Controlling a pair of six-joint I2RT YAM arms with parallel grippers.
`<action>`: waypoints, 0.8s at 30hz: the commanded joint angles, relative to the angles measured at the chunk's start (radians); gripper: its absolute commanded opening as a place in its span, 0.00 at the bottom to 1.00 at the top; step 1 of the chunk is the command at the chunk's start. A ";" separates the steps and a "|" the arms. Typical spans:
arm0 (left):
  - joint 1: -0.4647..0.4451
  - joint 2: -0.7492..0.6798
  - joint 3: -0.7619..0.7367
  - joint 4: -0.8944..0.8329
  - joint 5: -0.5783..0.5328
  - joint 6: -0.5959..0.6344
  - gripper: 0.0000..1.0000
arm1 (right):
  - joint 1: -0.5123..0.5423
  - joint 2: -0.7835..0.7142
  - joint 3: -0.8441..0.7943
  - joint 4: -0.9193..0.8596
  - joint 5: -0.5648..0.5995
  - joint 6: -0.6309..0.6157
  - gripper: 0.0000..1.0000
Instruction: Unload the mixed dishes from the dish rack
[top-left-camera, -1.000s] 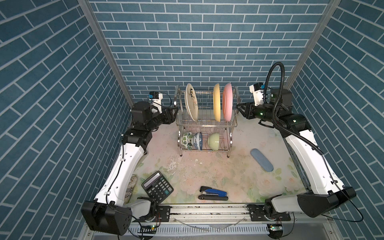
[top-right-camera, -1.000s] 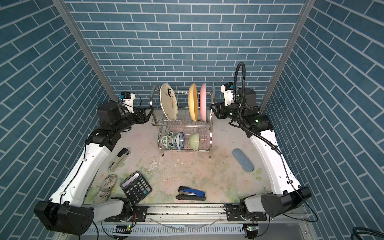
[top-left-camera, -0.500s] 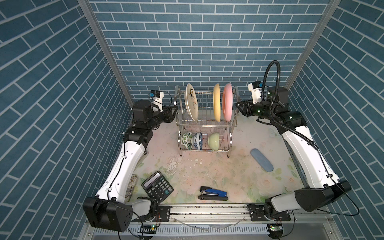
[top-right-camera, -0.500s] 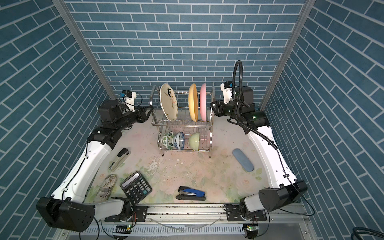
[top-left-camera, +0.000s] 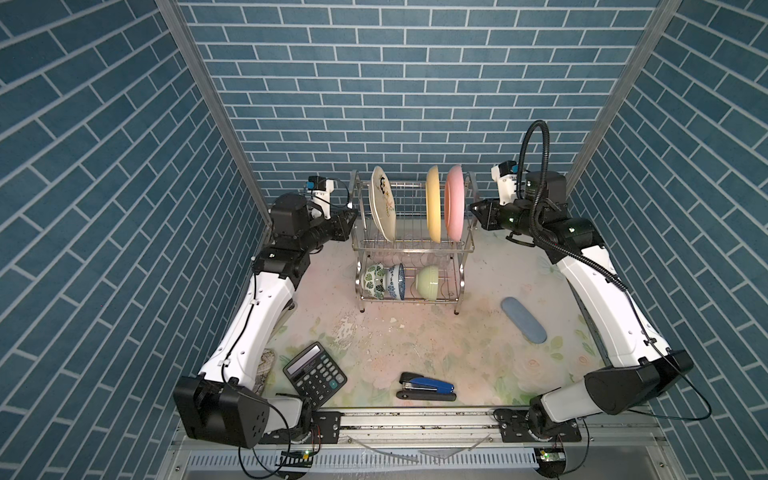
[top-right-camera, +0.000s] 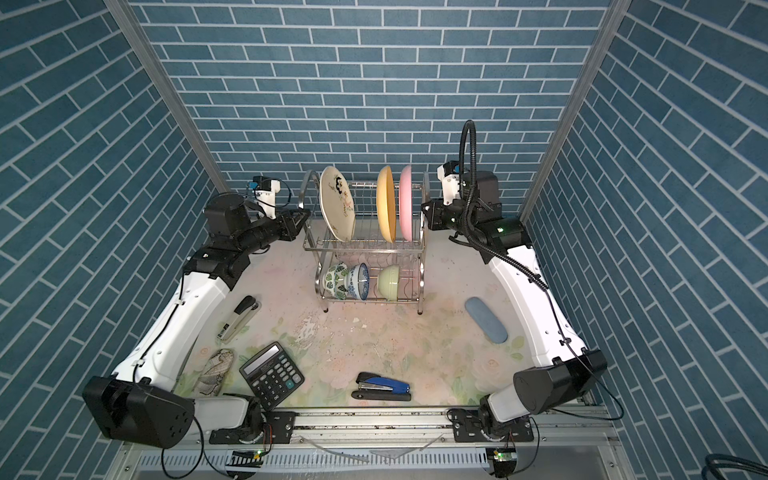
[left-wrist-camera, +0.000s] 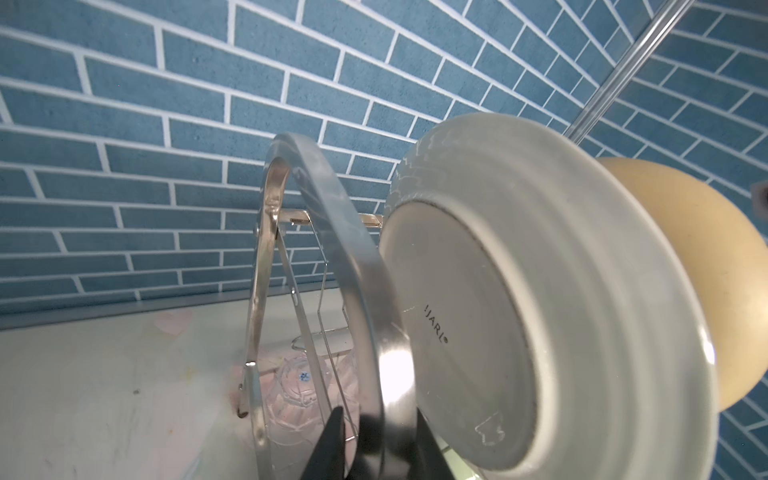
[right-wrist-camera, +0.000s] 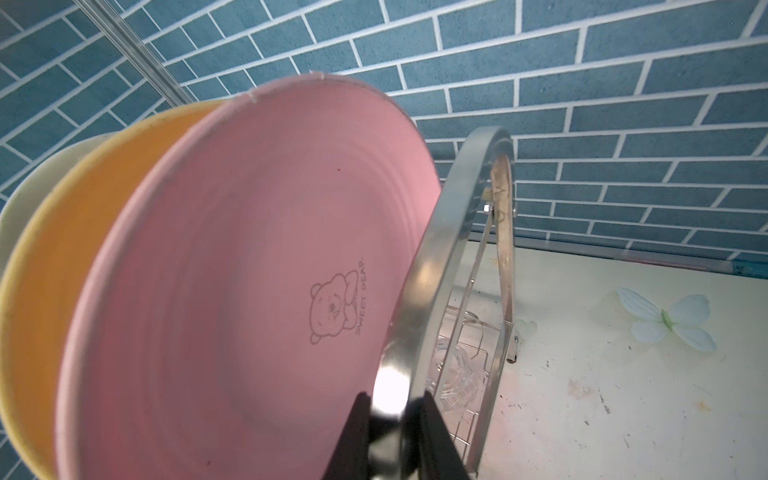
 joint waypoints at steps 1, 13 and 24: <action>-0.006 0.025 0.038 0.027 0.011 -0.027 0.20 | -0.004 0.035 0.049 0.014 0.013 0.004 0.14; -0.009 0.130 0.102 0.074 0.016 -0.027 0.18 | -0.007 0.121 0.114 0.018 0.042 -0.045 0.08; -0.011 0.271 0.213 0.093 0.006 -0.021 0.17 | -0.052 0.274 0.266 0.012 0.010 -0.037 0.07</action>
